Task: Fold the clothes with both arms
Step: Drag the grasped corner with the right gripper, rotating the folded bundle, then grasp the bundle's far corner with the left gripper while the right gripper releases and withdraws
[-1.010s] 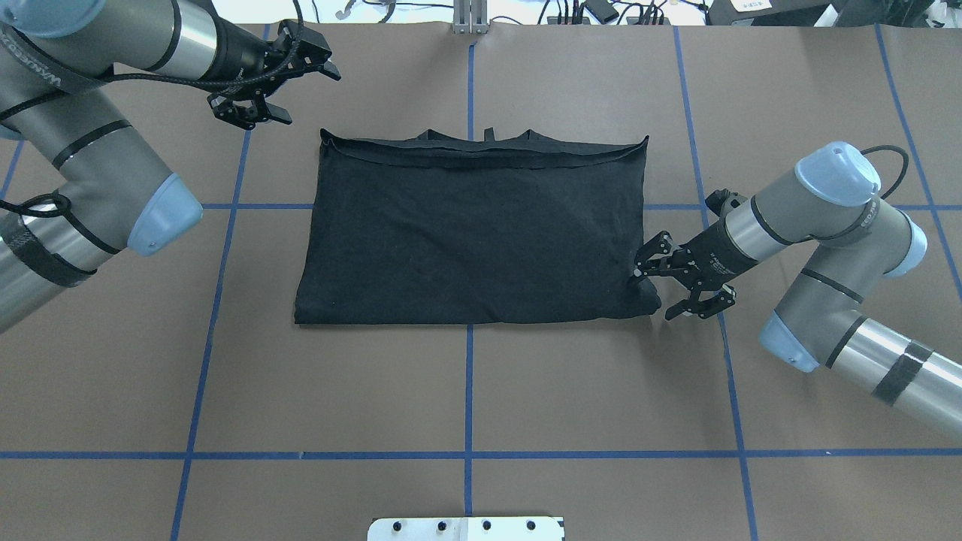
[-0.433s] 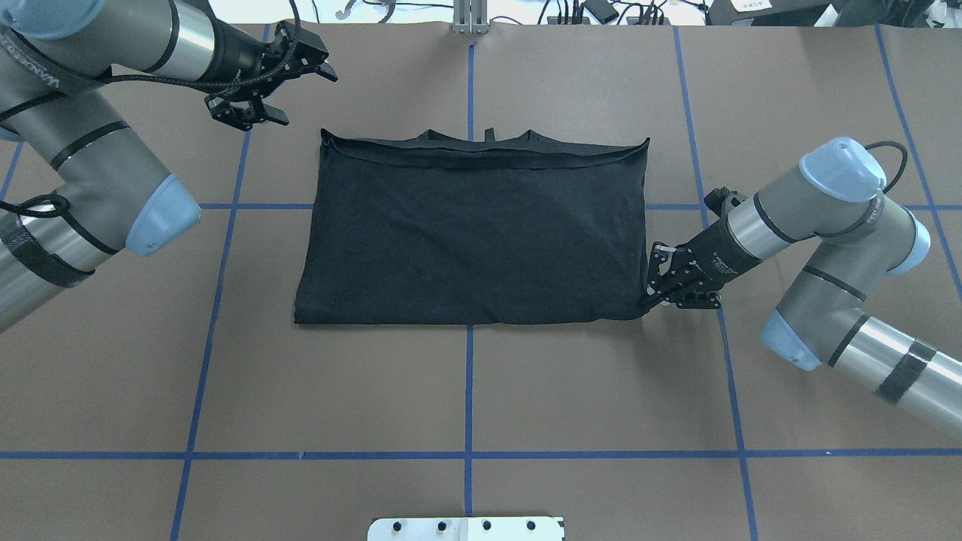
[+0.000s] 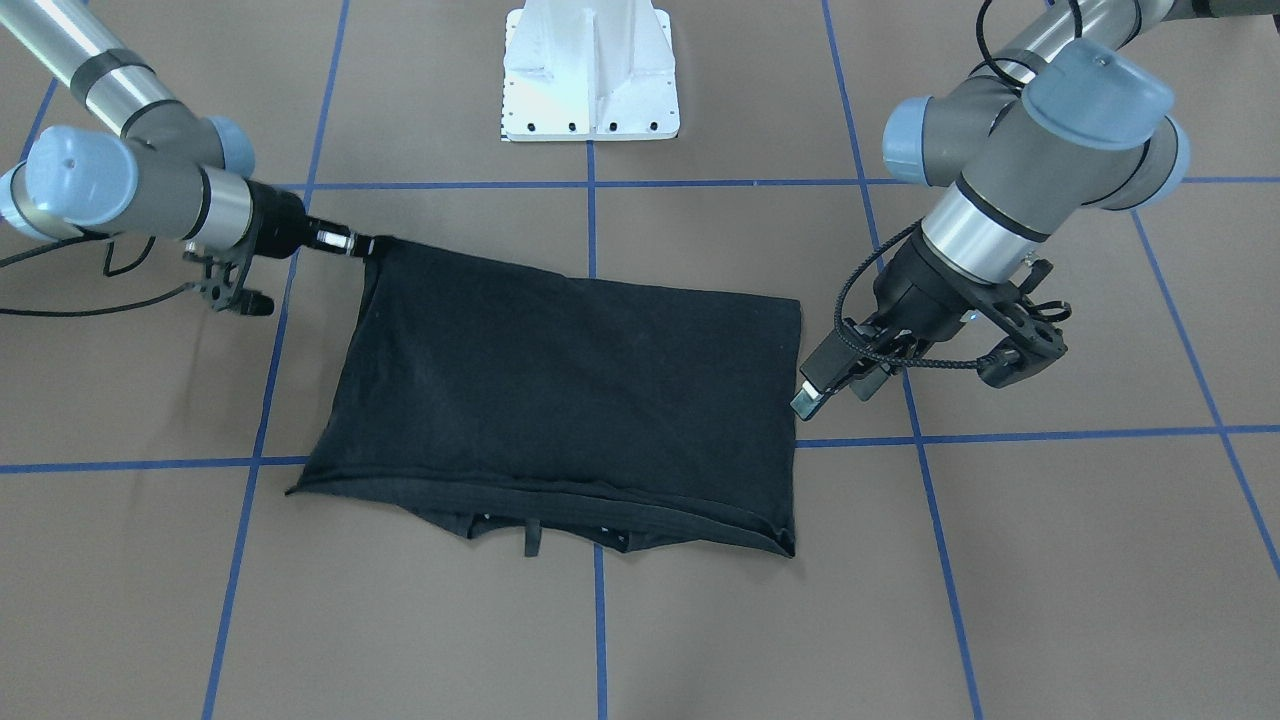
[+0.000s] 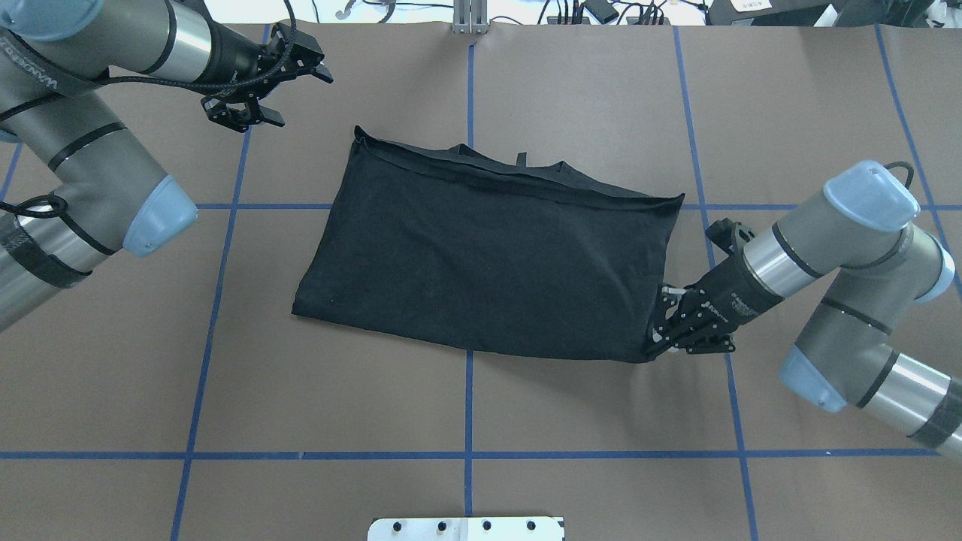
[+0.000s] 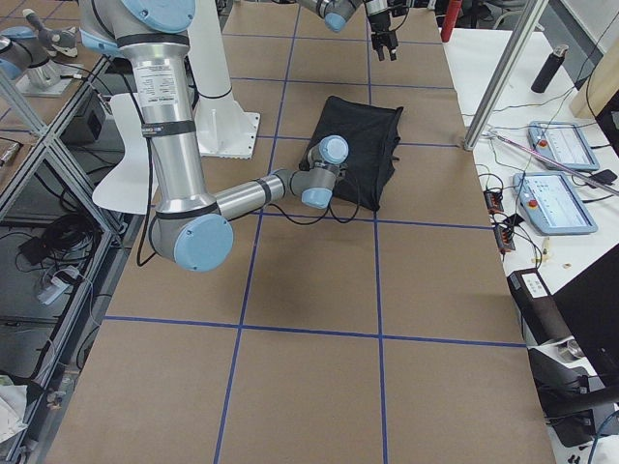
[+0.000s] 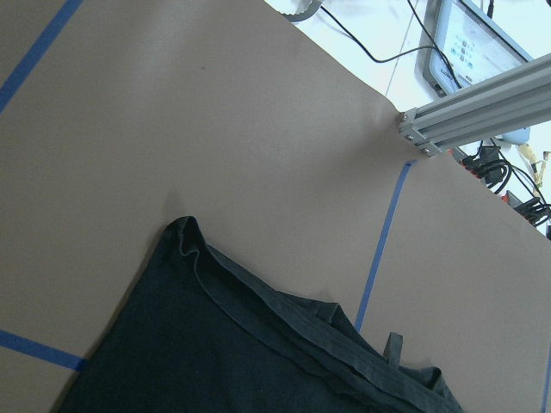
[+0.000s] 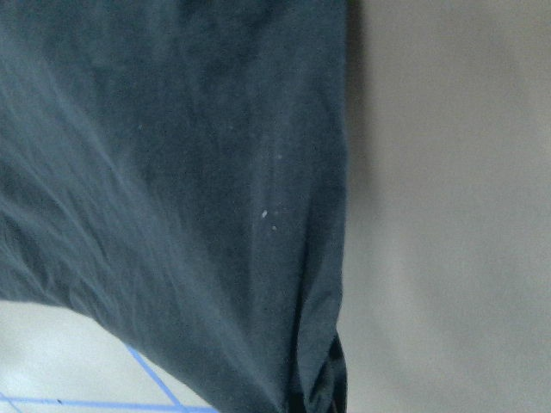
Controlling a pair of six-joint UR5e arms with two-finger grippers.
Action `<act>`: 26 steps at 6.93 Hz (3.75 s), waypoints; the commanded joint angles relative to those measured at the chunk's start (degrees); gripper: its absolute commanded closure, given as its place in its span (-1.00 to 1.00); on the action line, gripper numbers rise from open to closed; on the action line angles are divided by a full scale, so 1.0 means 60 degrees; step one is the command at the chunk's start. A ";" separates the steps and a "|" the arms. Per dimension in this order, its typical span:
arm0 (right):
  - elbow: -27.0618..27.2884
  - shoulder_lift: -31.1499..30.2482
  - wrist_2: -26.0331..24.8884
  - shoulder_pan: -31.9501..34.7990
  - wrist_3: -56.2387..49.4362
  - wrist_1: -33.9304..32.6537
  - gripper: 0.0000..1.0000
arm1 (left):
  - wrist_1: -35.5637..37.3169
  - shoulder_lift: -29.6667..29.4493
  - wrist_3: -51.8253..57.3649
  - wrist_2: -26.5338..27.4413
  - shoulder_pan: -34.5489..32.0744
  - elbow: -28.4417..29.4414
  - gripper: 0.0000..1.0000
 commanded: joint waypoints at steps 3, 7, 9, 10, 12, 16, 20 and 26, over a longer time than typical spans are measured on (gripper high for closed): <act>0.0907 0.0934 -0.0050 -0.2618 0.0074 -0.0014 1.00 | -0.0015 0.0339 0.0000 0.0131 0.0026 0.0015 -1.00; 0.0936 0.1056 0.0315 -0.2698 0.0045 0.0030 -1.00 | -0.0059 0.0369 0.0000 0.0132 0.0099 0.0059 -1.00; 0.1199 0.1042 0.0301 -0.2100 0.0045 0.0016 -1.00 | -0.0074 0.0383 0.0015 0.0117 0.0143 -0.0013 -1.00; 0.1185 0.1056 0.0257 -0.1501 0.0031 0.0016 -1.00 | -0.0103 0.0702 0.0015 0.0117 0.0201 -0.0188 -1.00; 0.1142 0.1056 0.0242 -0.0096 0.0016 0.0016 -1.00 | -0.0103 0.1421 0.0000 0.0712 0.1046 -0.0511 -1.00; 0.1083 0.1056 0.0067 0.0891 -0.0013 0.0030 -1.00 | -0.0088 0.1832 -0.0088 0.1860 0.2369 -0.0131 -1.00; 0.1068 0.1056 -0.0225 0.0907 -0.0028 0.0030 -1.00 | -0.0074 0.2024 -0.0102 0.1875 0.2837 -0.0058 -1.00; 0.1068 0.1056 -0.0227 0.1024 -0.0028 0.0030 -1.00 | -0.0044 0.2039 -0.0103 0.1875 0.3102 -0.0014 -0.37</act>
